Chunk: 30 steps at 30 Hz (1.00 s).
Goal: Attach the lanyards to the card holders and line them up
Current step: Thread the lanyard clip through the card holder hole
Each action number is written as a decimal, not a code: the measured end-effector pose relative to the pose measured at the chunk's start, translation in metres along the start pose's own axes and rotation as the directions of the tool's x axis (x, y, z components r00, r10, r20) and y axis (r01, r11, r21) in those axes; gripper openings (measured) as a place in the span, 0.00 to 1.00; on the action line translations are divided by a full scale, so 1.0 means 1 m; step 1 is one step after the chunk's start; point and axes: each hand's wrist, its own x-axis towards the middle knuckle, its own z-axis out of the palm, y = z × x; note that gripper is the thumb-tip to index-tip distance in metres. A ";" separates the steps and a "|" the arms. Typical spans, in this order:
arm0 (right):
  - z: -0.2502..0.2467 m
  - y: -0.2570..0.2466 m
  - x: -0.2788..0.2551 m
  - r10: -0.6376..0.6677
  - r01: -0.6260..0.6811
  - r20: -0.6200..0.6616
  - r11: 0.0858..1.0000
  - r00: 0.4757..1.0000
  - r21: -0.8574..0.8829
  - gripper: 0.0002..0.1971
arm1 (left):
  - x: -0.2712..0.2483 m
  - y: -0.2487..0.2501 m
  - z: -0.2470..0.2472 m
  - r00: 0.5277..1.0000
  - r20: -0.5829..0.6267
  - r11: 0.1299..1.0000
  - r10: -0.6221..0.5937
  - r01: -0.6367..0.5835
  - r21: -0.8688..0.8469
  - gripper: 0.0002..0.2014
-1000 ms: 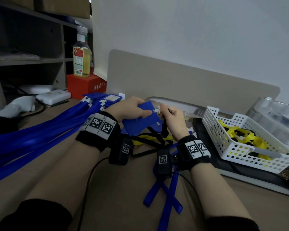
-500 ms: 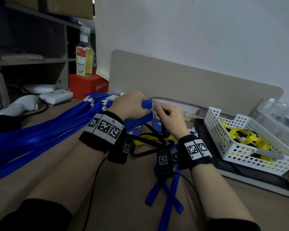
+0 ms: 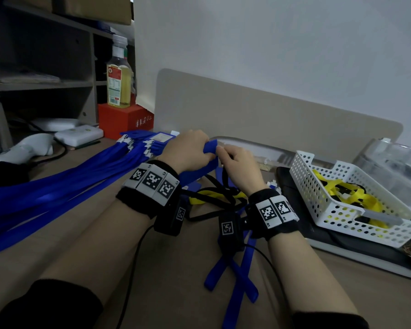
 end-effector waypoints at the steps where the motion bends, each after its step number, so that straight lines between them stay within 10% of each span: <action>1: -0.001 0.000 0.000 0.001 -0.001 -0.002 1.000 1.000 -0.017 0.21 | 0.000 -0.001 0.000 1.000 -0.012 0.999 -0.012 0.011 -0.045 0.16; 14: -0.001 -0.004 0.001 0.174 -0.145 -0.069 0.942 0.982 0.304 0.23 | -0.001 -0.001 0.001 0.998 -0.024 0.998 0.062 -0.063 -0.007 0.08; 24: -0.002 -0.002 0.004 0.524 -0.334 -0.019 0.568 0.851 0.752 0.16 | -0.003 -0.005 -0.002 0.992 0.110 0.939 -0.056 0.090 -0.333 0.16; 30: -0.009 -0.008 0.005 0.588 -0.216 0.071 0.181 0.806 0.960 0.15 | -0.002 -0.008 0.008 0.944 0.296 0.569 -0.143 0.323 -0.756 0.20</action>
